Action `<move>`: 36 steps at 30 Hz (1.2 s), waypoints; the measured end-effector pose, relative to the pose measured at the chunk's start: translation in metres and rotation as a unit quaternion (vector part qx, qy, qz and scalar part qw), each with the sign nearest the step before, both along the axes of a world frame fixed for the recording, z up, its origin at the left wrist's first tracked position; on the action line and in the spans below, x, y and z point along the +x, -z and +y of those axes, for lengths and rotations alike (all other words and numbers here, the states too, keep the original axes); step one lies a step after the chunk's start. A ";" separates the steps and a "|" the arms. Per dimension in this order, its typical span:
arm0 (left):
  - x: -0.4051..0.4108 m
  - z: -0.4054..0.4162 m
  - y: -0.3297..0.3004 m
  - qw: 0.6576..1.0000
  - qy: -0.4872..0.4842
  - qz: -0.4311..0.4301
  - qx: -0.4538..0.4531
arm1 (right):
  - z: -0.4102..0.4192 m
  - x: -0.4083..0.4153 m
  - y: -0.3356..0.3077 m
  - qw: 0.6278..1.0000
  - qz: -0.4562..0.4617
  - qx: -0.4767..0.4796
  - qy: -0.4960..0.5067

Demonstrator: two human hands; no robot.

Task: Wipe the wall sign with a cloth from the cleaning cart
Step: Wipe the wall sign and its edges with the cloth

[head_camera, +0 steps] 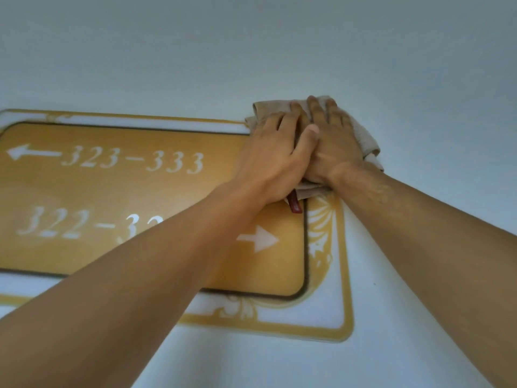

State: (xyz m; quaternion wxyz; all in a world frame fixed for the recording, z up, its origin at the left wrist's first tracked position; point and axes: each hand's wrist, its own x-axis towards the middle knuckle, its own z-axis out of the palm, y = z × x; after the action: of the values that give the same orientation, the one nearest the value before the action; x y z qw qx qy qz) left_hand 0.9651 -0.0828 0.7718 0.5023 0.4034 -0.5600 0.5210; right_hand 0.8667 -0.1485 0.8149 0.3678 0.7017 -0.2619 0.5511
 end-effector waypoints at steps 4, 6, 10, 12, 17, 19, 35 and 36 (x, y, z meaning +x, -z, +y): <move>0.042 0.025 0.022 0.997 -0.072 -0.042 -0.004 | 0.001 0.009 0.000 0.999 -0.030 0.003 -0.019; 0.065 0.039 0.031 0.993 -0.116 -0.015 0.003 | 0.001 0.010 0.001 0.999 -0.039 0.012 -0.031; 0.098 0.047 0.052 0.984 -0.181 0.002 0.010 | 0.000 0.014 0.012 0.998 -0.046 0.012 -0.030; 0.100 0.045 0.062 0.982 -0.187 -0.003 0.017 | 0.001 0.014 0.020 0.998 -0.050 0.016 -0.032; 0.094 0.043 0.083 0.980 -0.196 0.017 0.036 | 0.005 0.012 0.046 0.999 -0.037 0.029 -0.016; 0.094 0.043 0.096 0.980 -0.195 0.029 0.037 | 0.005 0.013 0.060 0.999 -0.034 0.026 -0.015; 0.069 0.053 0.181 0.968 -0.222 0.077 0.091 | 0.010 0.008 0.200 1.000 0.002 -0.015 -0.018; 0.070 0.055 0.184 0.967 -0.226 0.075 0.096 | 0.010 0.007 0.208 1.000 0.007 -0.018 -0.020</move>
State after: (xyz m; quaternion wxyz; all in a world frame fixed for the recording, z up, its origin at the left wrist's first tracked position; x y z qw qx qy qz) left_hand 1.0351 -0.0277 0.5874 0.3712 0.6036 -0.4622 0.5331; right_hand 0.8741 -0.1382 0.6070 0.3712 0.7036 -0.2353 0.5584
